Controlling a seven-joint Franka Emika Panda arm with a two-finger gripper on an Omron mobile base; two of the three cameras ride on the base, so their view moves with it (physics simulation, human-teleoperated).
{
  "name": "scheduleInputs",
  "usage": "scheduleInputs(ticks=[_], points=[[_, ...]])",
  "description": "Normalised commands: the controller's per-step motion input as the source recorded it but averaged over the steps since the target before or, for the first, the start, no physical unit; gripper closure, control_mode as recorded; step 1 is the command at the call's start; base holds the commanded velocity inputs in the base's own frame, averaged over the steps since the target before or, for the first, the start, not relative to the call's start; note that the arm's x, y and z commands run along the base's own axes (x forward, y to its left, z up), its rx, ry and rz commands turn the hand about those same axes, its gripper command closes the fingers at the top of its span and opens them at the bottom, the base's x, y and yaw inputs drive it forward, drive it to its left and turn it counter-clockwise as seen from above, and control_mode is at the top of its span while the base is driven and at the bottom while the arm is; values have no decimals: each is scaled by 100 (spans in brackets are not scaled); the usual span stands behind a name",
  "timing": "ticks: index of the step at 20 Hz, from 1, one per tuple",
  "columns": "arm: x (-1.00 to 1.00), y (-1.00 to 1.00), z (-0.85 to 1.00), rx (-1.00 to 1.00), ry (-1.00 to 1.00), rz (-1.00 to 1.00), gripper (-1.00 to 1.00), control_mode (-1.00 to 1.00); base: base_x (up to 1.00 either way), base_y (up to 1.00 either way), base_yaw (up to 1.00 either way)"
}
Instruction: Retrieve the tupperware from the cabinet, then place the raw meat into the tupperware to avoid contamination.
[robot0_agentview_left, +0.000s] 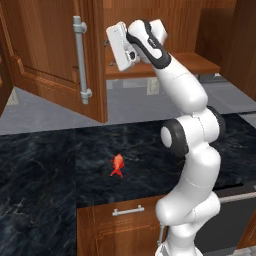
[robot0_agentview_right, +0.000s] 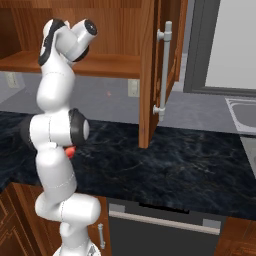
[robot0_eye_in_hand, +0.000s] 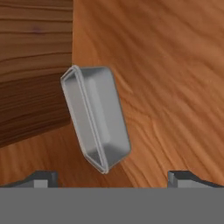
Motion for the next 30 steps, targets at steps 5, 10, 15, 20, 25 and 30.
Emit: scheduleInputs(ticks=[5,10,15,20,25,30], points=[[30,16,-4,-1,0,0,-100,-100,0,0,0],[31,12,-17,-4,0,0,-100,-100,0,0,0],[27,9,-15,-5,0,0,-100,-100,0,0,0],[24,13,-13,-7,0,0,-100,-100,0,0,0],[22,13,-21,-7,0,0,-100,-100,0,0,0],[27,16,-25,-8,0,0,-100,-100,0,0,0]])
